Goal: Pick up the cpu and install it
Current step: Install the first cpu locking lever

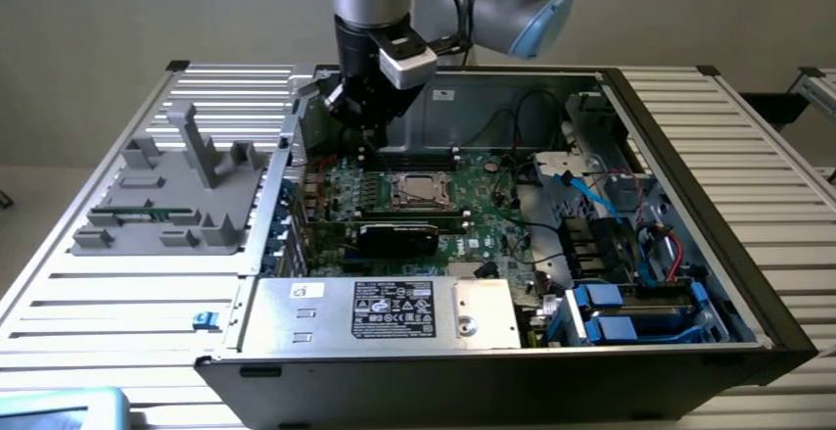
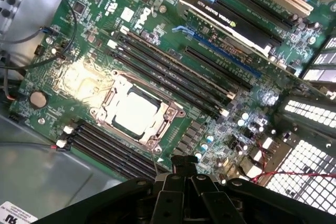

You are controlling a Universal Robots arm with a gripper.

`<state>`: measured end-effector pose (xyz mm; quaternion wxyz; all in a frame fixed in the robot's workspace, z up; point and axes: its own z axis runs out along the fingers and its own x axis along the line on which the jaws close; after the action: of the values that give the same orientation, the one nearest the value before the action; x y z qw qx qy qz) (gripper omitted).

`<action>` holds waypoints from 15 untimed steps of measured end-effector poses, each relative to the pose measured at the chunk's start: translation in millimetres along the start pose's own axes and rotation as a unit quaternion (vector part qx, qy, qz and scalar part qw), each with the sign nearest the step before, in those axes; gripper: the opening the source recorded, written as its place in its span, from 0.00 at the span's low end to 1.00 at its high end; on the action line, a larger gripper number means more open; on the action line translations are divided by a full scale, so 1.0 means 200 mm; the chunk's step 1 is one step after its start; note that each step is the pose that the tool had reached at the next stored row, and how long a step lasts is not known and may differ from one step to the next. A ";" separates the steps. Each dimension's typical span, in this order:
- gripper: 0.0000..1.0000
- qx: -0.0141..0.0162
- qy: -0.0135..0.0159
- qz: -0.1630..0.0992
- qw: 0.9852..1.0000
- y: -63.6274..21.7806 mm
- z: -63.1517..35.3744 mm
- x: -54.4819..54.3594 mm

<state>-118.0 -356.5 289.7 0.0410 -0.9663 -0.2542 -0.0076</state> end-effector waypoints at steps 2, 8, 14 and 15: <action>0.11 0.007 0.004 0.007 1.000 0.000 0.002 0.00; 0.11 0.023 0.013 0.024 0.999 -0.002 0.004 0.00; 0.11 0.026 0.013 0.029 0.999 -0.003 0.008 -0.01; 0.11 0.026 0.013 0.029 0.999 -0.005 0.012 -0.01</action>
<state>-120.8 -356.6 287.3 0.0699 -0.9717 -0.2253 -0.0126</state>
